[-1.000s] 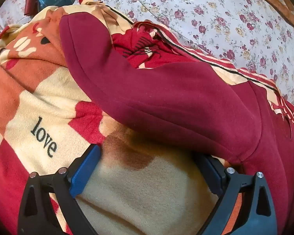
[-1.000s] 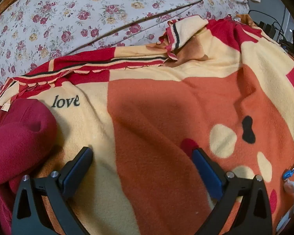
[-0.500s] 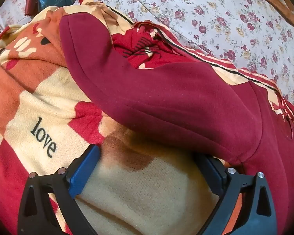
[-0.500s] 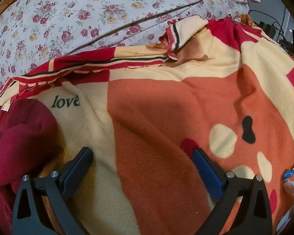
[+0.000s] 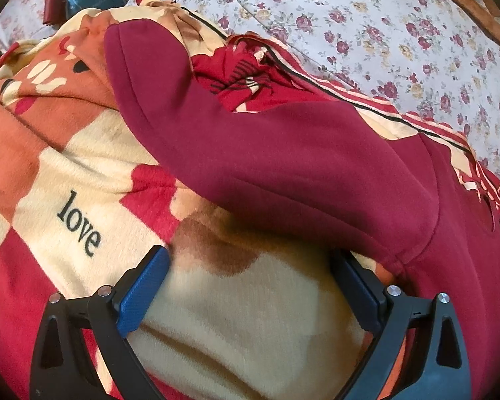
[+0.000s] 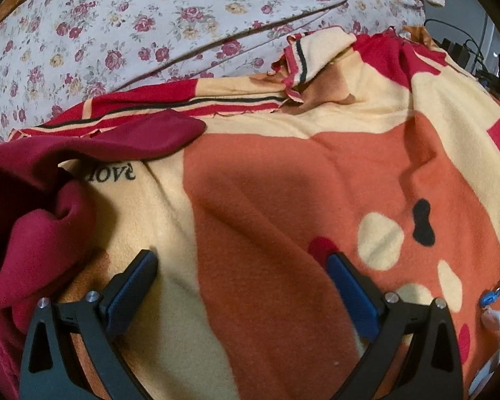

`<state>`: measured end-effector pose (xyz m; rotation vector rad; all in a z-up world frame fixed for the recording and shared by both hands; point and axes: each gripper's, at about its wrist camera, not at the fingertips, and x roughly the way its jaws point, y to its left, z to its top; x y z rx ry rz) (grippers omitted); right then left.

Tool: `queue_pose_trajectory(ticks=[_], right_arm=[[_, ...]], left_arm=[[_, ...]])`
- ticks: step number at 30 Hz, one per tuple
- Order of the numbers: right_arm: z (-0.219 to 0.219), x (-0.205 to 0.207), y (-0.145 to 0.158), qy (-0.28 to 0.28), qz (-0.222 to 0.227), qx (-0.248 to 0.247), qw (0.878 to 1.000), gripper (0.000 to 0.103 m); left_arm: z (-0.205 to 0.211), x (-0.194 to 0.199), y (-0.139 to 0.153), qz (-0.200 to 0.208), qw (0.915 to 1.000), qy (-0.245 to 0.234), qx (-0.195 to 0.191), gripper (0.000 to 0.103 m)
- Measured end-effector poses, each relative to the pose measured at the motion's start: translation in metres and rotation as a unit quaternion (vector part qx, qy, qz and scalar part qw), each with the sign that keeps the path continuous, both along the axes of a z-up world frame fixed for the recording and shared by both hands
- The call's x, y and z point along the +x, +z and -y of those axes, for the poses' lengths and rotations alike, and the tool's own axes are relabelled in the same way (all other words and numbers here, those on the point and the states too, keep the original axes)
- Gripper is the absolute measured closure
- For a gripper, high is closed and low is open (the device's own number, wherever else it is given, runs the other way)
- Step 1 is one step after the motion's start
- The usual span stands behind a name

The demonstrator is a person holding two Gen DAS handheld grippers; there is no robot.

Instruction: Fold small clothes

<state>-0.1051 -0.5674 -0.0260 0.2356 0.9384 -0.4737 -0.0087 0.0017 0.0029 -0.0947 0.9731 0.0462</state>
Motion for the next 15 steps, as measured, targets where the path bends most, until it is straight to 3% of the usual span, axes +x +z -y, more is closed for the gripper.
queue_pose_trajectory(ticks=[9,15], right_arm=[[0.001,0.001,0.001,0.000,-0.002,0.000,1.000,0.000],[-0.007,-0.002,0.002,-0.010,-0.008,0.001,1.000,0.000]], left_arm=[[0.000,-0.003,0.003,0.005,1.0000,0.001,0.006,0.022],[0.010,-0.016,0.012,0.025,0.9989,-0.005,0.040,0.034]])
